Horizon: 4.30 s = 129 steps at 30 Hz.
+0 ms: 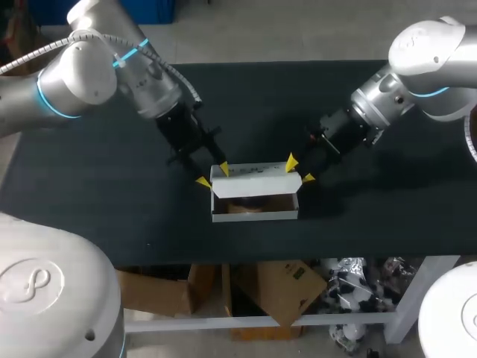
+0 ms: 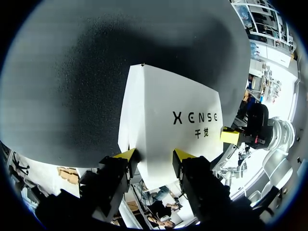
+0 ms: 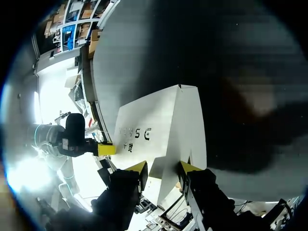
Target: Assemble the packaging by folding the flat box into shape, placing the metal phone stand inside, and closing the box properly
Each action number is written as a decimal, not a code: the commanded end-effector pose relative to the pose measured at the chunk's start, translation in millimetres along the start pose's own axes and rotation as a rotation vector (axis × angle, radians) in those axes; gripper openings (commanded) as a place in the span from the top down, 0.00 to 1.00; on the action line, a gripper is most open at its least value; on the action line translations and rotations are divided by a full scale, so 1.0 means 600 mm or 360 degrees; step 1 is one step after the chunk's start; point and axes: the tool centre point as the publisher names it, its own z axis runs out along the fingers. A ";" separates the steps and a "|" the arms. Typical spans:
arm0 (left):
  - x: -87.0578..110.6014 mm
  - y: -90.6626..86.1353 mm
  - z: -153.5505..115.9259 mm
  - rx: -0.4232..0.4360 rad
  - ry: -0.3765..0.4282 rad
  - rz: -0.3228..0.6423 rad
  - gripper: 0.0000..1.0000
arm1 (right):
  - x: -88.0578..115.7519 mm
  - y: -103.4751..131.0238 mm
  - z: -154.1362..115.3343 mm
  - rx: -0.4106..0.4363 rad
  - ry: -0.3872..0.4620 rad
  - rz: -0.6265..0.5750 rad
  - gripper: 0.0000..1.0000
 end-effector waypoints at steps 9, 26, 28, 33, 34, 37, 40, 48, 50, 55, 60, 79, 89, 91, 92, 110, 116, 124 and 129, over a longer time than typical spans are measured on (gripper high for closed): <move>0.007 -0.003 -0.005 -0.0017 -0.0016 -0.0017 0.52 | 0.010 0.003 -0.006 0.0020 -0.0002 -0.0002 0.56; 0.016 -0.006 -0.011 -0.0051 -0.0002 -0.0037 0.53 | 0.015 0.005 -0.007 0.0046 -0.0005 0.0002 0.56; 0.017 -0.006 -0.011 -0.0052 0.0000 -0.0042 0.53 | 0.015 0.005 -0.007 0.0048 -0.0008 0.0003 0.56; 0.019 -0.007 -0.014 -0.0059 0.0001 -0.0052 0.53 | 0.018 0.008 -0.007 0.0056 -0.0016 0.0003 0.56; 0.019 -0.007 -0.014 -0.0059 0.0001 -0.0054 0.53 | 0.019 0.008 -0.007 0.0057 -0.0018 0.0002 0.56; 0.020 -0.007 -0.015 -0.0063 0.0005 -0.0059 0.53 | 0.021 0.009 -0.007 0.0060 -0.0023 0.0000 0.56; 0.020 -0.008 -0.017 -0.0069 0.0007 -0.0067 0.54 | 0.022 0.011 -0.007 0.0064 -0.0026 0.0000 0.56; 0.020 -0.008 -0.019 -0.0072 0.0014 -0.0082 0.55 | 0.024 0.013 -0.005 0.0071 -0.0028 -0.0002 0.56; 0.019 -0.008 -0.020 -0.0074 0.0018 -0.0085 0.54 | 0.025 0.013 -0.005 0.0072 -0.0030 -0.0003 0.56; 0.017 -0.012 -0.021 -0.0094 0.0033 -0.0096 0.55 | 0.028 0.014 -0.008 0.0072 -0.0038 -0.0003 0.56; 0.019 -0.013 -0.022 -0.0101 0.0034 -0.0101 0.55 | 0.031 0.014 -0.010 0.0069 -0.0041 -0.0006 0.56; 0.022 -0.018 -0.028 -0.0119 0.0045 -0.0116 0.55 | 0.033 0.014 -0.007 0.0078 -0.0046 -0.0005 0.56; 0.023 -0.022 -0.032 -0.0151 0.0043 -0.0133 0.56 | 0.034 0.013 -0.008 0.0078 -0.0052 -0.0006 0.56; 0.024 -0.022 -0.032 -0.0154 0.0042 -0.0134 0.56 | 0.033 0.013 -0.008 0.0079 -0.0052 -0.0004 0.56; 0.024 -0.022 -0.032 -0.0160 0.0043 -0.0135 0.56 | 0.032 0.013 -0.008 0.0079 -0.0052 -0.0003 0.56; 0.027 -0.024 -0.033 -0.0187 0.0119 -0.0181 0.56 | 0.031 0.012 -0.010 0.0085 -0.0049 -0.0005 0.56; 0.023 -0.025 -0.030 -0.0196 0.0152 -0.0191 0.57 | 0.031 0.013 -0.010 0.0085 -0.0051 -0.0003 0.56; 0.019 -0.023 -0.026 -0.0190 0.0172 -0.0197 0.58 | 0.031 0.014 -0.010 0.0085 -0.0053 -0.0003 0.56; 0.019 -0.020 -0.025 -0.0182 0.0178 -0.0191 0.58 | 0.031 0.014 -0.010 0.0087 -0.0056 -0.0006 0.55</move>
